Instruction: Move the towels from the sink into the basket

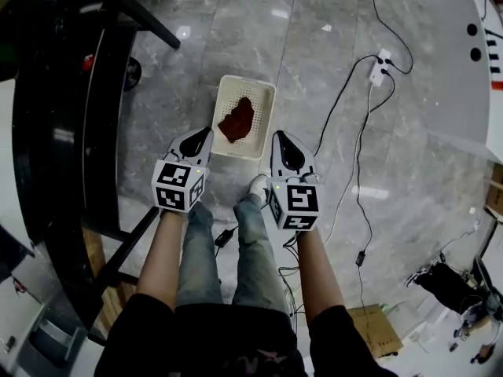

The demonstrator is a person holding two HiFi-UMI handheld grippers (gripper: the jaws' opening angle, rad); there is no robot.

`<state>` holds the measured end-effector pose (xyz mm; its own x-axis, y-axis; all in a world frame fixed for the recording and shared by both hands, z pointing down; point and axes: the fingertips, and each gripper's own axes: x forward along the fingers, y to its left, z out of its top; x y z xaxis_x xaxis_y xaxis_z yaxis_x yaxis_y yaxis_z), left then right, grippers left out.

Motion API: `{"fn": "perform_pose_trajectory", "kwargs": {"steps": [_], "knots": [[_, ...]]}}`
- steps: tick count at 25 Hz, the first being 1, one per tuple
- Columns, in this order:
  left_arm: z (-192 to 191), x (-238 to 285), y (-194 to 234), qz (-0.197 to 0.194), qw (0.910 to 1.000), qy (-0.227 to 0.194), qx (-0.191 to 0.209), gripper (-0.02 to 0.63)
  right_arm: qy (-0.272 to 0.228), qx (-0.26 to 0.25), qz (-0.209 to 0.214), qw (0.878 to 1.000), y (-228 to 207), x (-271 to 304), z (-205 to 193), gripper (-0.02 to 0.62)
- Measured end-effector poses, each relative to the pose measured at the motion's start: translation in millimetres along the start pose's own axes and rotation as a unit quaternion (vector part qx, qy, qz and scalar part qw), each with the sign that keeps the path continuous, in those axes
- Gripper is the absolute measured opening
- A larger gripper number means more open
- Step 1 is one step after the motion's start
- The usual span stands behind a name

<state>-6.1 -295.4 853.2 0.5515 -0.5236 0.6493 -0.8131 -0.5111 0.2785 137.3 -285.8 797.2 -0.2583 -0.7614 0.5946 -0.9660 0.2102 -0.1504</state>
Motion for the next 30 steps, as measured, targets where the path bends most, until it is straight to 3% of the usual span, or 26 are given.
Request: {"fn": "perform_pose_trajectory", "kwargs": {"steps": [13, 18, 30], "knots": [[106.2, -90.2, -12.9, 0.037, 0.9950, -0.091, 0.017, 0.017, -0.060, -0.019, 0.000, 0.998, 23.8, -67.3, 96.8, 0.015], [143.5, -125.5, -25.5, 0.043, 0.9918, -0.113, 0.041, 0.015, -0.085, -0.029, -0.001, 0.996, 33.1, -97.2, 136.4, 0.015], [187.9, -204.8, -58.8, 0.043, 0.9846, -0.161, 0.054, 0.015, -0.121, -0.027, -0.008, 0.992, 49.5, -164.4, 191.7, 0.014]]}}
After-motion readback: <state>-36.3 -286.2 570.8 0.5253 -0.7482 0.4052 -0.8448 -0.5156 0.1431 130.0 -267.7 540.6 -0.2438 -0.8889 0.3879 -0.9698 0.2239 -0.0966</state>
